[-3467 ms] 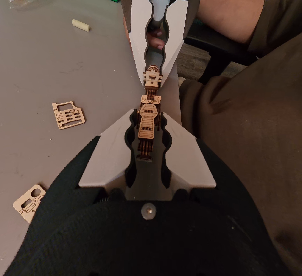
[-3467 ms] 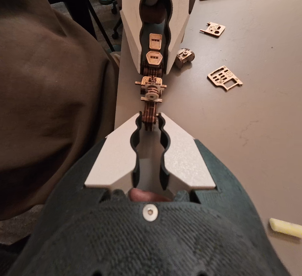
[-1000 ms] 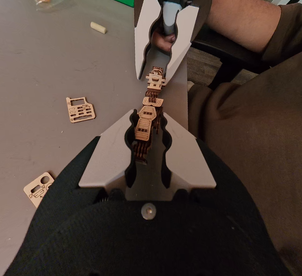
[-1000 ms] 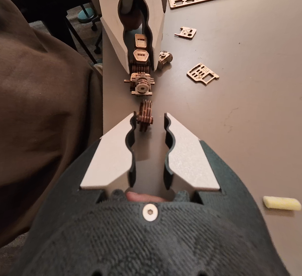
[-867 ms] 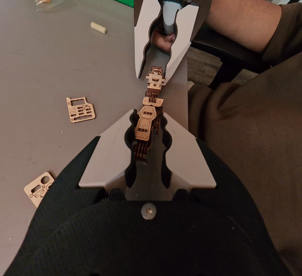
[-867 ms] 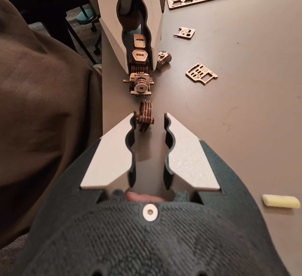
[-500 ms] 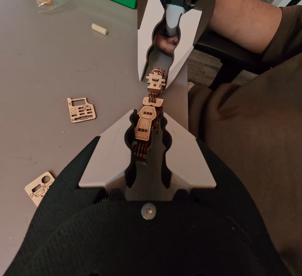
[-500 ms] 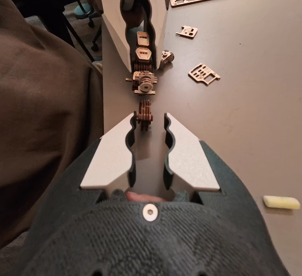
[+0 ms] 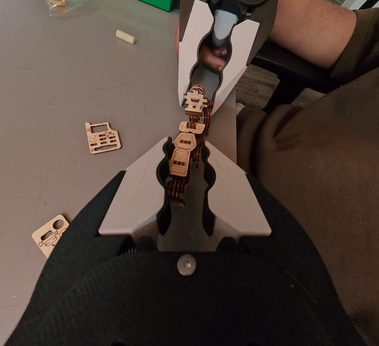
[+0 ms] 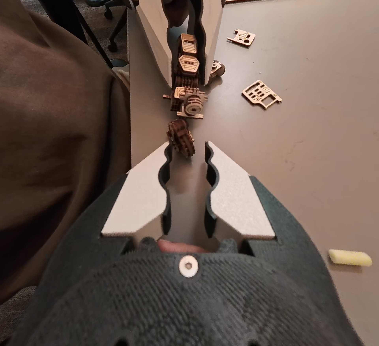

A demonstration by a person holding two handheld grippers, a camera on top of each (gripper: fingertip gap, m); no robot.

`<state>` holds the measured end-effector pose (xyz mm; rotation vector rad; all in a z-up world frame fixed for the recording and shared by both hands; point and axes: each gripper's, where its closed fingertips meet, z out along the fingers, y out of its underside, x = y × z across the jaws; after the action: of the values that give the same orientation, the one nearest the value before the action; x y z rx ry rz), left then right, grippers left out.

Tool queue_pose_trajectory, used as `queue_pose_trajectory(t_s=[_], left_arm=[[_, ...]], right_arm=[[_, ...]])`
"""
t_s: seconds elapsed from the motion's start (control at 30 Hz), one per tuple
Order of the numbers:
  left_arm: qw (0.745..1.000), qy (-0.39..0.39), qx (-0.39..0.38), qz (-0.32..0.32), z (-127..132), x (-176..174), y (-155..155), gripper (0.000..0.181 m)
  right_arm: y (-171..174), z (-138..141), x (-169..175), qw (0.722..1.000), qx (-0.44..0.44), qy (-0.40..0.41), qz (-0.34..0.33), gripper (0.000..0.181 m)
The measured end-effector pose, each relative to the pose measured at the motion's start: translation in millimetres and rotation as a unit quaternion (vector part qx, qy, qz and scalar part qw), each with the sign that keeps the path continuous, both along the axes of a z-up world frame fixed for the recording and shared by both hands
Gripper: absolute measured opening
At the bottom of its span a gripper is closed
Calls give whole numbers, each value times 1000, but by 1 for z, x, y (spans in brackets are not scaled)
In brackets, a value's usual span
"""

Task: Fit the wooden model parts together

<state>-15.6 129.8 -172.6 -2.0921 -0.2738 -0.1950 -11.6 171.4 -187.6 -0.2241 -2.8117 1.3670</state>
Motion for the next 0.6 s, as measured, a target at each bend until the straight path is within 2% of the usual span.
queue_pose_trajectory(t_s=[0.6], left_arm=[[1000,-1,0,0,0,0,0,27]], right_arm=[[5,14,-6,999,-20,23,-11,24]])
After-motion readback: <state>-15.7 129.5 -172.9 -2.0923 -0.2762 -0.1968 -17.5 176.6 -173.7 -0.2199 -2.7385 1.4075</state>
